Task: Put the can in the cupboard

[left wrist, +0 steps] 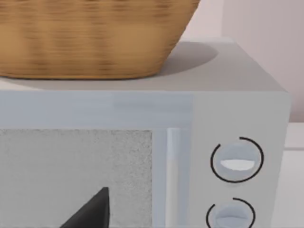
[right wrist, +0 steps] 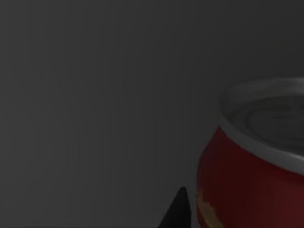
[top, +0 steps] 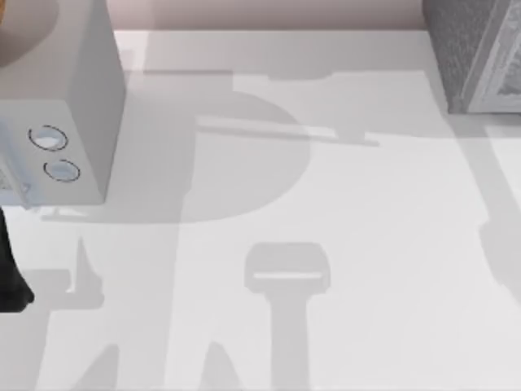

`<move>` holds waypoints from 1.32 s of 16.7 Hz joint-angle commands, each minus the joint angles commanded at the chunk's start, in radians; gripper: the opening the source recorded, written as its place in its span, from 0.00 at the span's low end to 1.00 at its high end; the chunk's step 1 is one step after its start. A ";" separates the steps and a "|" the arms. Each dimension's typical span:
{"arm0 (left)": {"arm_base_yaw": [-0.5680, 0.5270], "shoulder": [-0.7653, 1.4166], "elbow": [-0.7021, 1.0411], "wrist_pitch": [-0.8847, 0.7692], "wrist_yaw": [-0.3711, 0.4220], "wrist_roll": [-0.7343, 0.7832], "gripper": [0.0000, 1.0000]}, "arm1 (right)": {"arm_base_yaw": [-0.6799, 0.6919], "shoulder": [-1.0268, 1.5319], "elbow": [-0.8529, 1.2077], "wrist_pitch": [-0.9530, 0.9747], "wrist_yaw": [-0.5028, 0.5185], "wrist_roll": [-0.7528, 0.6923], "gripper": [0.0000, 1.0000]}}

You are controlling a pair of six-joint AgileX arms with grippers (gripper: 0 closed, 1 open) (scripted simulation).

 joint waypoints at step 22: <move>0.000 0.000 0.000 0.000 0.000 0.000 1.00 | -0.008 0.048 0.060 -0.017 -0.007 0.000 1.00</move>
